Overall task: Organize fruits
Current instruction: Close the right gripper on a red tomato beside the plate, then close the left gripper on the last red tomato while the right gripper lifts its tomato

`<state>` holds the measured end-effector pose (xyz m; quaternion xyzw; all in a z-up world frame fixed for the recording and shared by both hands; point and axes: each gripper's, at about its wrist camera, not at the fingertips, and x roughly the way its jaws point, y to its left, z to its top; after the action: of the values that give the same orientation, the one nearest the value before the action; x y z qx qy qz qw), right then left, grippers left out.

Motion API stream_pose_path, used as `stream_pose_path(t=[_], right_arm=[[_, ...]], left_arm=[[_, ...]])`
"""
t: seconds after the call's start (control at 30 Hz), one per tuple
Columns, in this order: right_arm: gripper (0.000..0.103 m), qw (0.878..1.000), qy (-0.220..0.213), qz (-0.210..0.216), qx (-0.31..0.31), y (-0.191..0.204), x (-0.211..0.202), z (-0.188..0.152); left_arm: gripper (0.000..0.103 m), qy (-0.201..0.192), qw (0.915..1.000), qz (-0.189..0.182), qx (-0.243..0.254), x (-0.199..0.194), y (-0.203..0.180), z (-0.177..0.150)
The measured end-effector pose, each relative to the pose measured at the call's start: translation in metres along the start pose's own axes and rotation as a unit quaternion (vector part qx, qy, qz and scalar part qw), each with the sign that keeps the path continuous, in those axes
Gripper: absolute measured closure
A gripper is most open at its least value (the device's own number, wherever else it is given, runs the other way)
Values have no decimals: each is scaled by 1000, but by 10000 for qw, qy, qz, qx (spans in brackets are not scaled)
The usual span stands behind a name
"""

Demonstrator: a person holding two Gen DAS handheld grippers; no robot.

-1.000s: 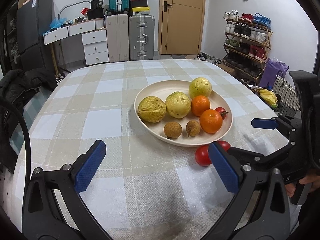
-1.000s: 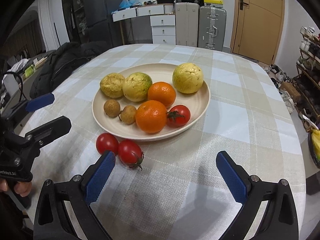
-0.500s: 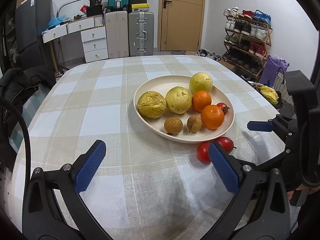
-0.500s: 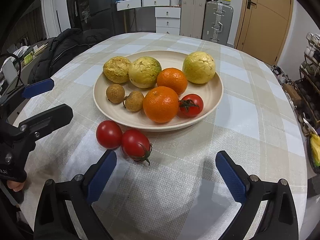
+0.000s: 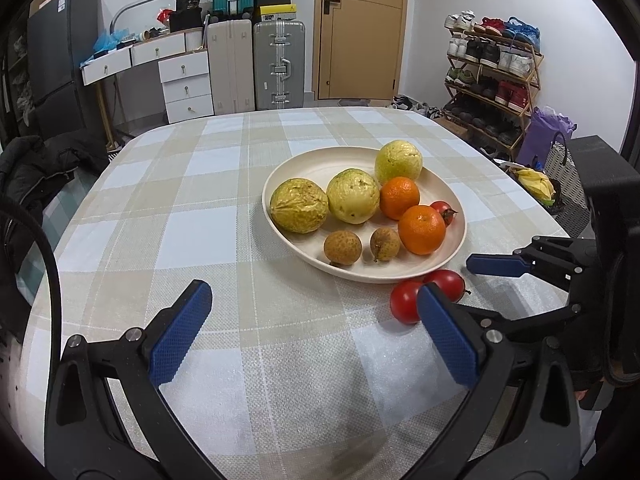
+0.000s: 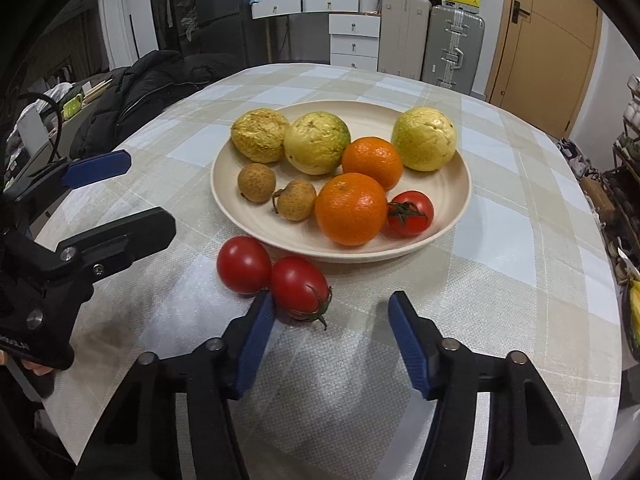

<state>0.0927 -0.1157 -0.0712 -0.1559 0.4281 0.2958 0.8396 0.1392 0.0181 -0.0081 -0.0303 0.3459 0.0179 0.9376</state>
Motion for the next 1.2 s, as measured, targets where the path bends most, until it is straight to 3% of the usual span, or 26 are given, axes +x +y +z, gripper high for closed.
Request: stream_pose_path(t=[0.07, 0.33, 0.8, 1.2], right_arm=[[57, 10000, -19, 56, -66, 3, -1, 0], [74, 9996, -70, 175, -193, 9, -4, -2], [75, 9991, -96, 289, -278, 1, -15, -6], [75, 9982, -527, 296, 19, -19, -40, 0]], left_arm=[[1, 7, 10000, -6, 1, 0, 0, 0], [1, 22, 10000, -24, 44, 1, -3, -2], [1, 49, 9999, -49, 100, 1, -4, -3], [1, 352, 9985, -194, 362, 12, -21, -9]])
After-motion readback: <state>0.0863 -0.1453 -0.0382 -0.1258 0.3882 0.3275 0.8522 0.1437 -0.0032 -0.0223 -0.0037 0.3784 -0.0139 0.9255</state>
